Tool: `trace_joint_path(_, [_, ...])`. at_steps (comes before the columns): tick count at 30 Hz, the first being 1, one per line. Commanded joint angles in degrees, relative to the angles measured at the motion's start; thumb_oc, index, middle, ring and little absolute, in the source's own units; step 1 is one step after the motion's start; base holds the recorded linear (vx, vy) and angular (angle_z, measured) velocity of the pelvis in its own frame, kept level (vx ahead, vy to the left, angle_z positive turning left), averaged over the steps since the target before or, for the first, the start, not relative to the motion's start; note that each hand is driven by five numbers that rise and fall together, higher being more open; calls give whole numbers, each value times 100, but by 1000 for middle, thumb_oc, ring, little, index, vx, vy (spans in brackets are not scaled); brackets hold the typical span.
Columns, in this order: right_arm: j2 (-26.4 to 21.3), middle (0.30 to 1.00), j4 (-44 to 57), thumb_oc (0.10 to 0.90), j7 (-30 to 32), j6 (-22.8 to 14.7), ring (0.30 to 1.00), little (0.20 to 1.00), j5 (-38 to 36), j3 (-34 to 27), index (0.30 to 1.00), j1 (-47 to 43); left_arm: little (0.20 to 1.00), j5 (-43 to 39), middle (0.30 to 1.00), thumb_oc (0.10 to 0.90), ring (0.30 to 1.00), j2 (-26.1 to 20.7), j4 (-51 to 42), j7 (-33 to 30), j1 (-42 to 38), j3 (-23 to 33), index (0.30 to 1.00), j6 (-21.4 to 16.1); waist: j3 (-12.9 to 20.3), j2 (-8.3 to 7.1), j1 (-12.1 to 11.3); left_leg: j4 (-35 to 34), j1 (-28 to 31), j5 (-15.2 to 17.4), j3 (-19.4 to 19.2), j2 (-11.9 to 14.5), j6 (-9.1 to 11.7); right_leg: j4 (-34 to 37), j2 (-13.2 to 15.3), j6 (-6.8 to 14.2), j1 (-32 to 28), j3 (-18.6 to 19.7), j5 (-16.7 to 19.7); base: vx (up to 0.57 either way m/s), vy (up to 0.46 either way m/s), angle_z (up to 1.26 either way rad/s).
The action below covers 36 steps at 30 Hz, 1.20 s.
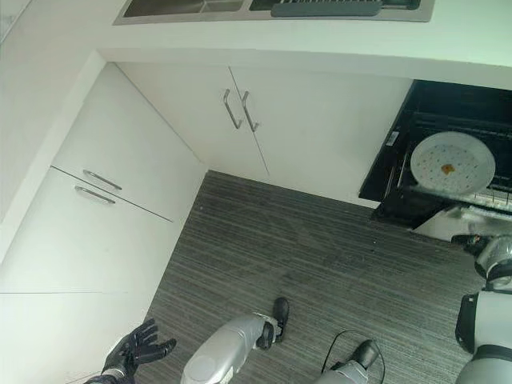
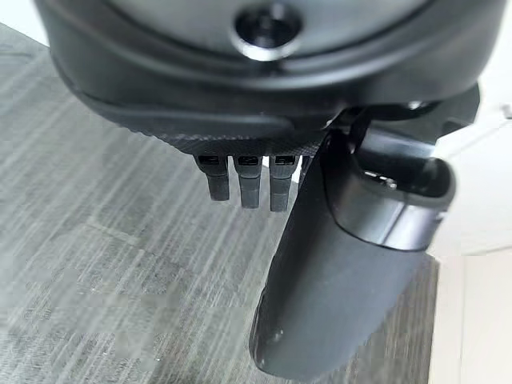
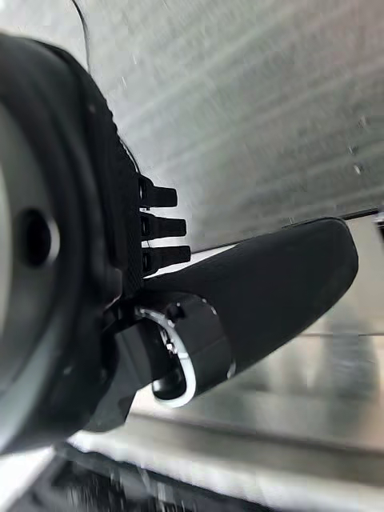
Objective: Place the dishes in the dishwasher.
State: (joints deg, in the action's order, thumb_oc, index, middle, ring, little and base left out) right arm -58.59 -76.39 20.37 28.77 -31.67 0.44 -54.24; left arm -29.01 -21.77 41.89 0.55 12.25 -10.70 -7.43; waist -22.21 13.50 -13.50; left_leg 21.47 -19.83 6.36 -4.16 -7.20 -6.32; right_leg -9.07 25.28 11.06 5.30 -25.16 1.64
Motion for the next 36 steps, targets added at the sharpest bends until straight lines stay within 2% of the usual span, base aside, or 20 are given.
trace_joint_path(1, [-832,900,730,800,-6,-1266,900,900,557,874,900,-763,900,-47,900,800,900,-521,-103,-13,358,101,900,-115,680,-97,-361,-428,124,153,537,725,1128,-811,64,65,484,414,-708,102,117,24])
trace_joint_path(3, [-971,900,758,800,80,-1667,900,900,810,1292,900,-1208,900,14,900,800,900,-487,56,44,438,185,900,-92,751,-55,-405,-428,122,126,549,698,1143,-811,103,76,412,381,-730,115,89,27])
trace_joint_path(4, [-1004,900,849,800,264,-2153,900,900,1057,1453,900,-1395,900,-25,900,800,900,-495,78,39,460,232,900,-54,771,-47,-413,-428,126,117,565,689,1148,-811,115,79,390,368,-724,99,48,21])
trace_joint_path(7, [-1105,900,1221,800,457,-2935,900,900,1329,1858,900,-1862,900,14,900,800,900,-487,154,150,590,373,900,-67,836,-44,-455,-428,136,104,596,653,1160,-811,163,111,332,316,-716,75,35,12])
trace_joint_path(9, [-1334,900,1431,800,749,-3451,900,900,1492,2325,900,-2316,900,149,900,800,900,-507,237,299,700,512,900,-63,912,-68,-473,-428,156,94,609,639,1175,-811,183,153,273,286,-728,77,16,14])
trace_joint_path(10, [-1396,900,1441,800,856,-3580,900,900,1533,2403,900,-2402,900,162,900,800,900,-511,273,310,721,550,900,-67,937,-83,-476,-428,153,91,606,645,1179,-811,182,159,260,284,-737,150,-49,20])
trace_joint_path(11, [-1474,900,1453,800,1020,-3898,900,900,1554,2472,900,-2488,900,129,900,800,900,-492,332,283,749,593,900,-102,991,-135,-487,-428,218,214,618,659,1223,-811,172,220,184,328,-874,126,-67,21])
trace_joint_path(14, [-1558,900,1508,800,1212,-4381,900,900,1600,2454,900,-2519,900,155,900,800,900,-502,331,373,794,686,900,-67,1036,-174,-512,-428,236,220,637,650,1222,-811,180,247,131,288,-854,24,-42,3])
trace_joint_path(15, [-1573,900,1562,800,1206,-4511,900,900,1745,2399,900,-2443,900,244,900,800,900,-493,331,440,817,686,900,-77,1032,-153,-512,-428,188,100,635,640,1185,-811,190,208,169,217,-714,-63,-7,-4])
trace_joint_path(19, [-1474,900,1840,800,737,-4452,900,900,1684,2179,900,-1897,900,444,900,800,900,-485,330,618,842,716,900,-130,1082,-238,-465,-428,310,231,634,682,1219,-811,125,270,66,298,-856,35,-42,3])
trace_joint_path(20, [-1441,900,1875,800,633,-4424,900,900,1643,2115,900,-1784,900,453,900,800,900,-496,314,638,836,725,900,-150,1051,-220,-444,-428,253,109,611,686,1182,-811,127,219,122,252,-722,-119,-17,-3])
trace_joint_path(23, [-1087,900,1919,800,93,-4190,900,900,1150,1519,900,-1012,900,509,900,800,900,-579,180,666,774,728,900,-231,1017,-340,-391,-428,286,139,550,780,1186,-811,66,212,115,273,-717,-73,-92,-5])
trace_joint_path(25, [-751,900,1943,800,-256,-4106,900,900,1155,1087,900,-464,900,507,900,800,900,-664,5,649,713,704,900,-185,980,-438,-380,-428,332,160,511,836,1180,-811,20,207,95,279,-704,-28,-98,-12])
trace_joint_path(26, [-749,900,1957,800,-256,-4102,900,900,1157,1055,900,-430,900,507,900,800,900,-676,2,649,716,703,900,-184,982,-448,-387,-428,334,160,509,837,1180,-811,20,207,94,280,-705,-23,-76,-19])
trace_joint_path(27, [-549,900,2018,800,-409,-3978,900,900,1026,955,900,-208,900,520,900,800,900,-683,-73,640,663,692,900,-170,960,-493,-369,-428,355,171,497,870,1177,-811,-9,202,92,277,-696,-25,-83,-22])
trace_joint_path(28, [-353,900,2054,800,-654,-3642,900,900,814,843,900,4,900,459,900,800,900,-709,-152,674,614,697,900,-149,928,-540,-334,-428,380,185,474,910,1170,-811,-47,189,97,285,-691,-22,-125,-14])
trace_joint_path(30, [91,900,2423,800,-856,-3578,900,900,151,417,900,710,900,291,900,800,900,-758,-410,668,537,776,900,-23,877,-675,-201,-428,459,223,371,1039,1159,-811,-153,158,97,348,-693,-19,-122,-11])
trace_joint_path(34, [831,900,3204,800,-1338,-3840,900,900,-242,-181,900,1744,900,170,900,800,900,-810,-761,636,307,834,900,-42,824,-843,-11,-428,516,273,265,1199,1139,-811,-323,110,170,493,-717,-95,-109,-17])
trace_joint_path(35, [1538,900,3776,800,-1435,-4013,900,900,-502,-374,900,2582,900,351,900,800,900,-742,-970,376,202,783,900,-166,820,-917,184,-428,618,328,180,1310,1111,-811,-472,85,184,601,-753,-144,-119,-28])
trace_joint_path(36, [2064,900,4093,800,-1560,-4164,900,900,-728,-400,900,3115,900,279,900,800,900,-673,-1011,408,133,782,900,-232,851,-975,344,-428,711,369,73,1403,1093,-811,-593,67,181,722,-816,-134,-96,-36])
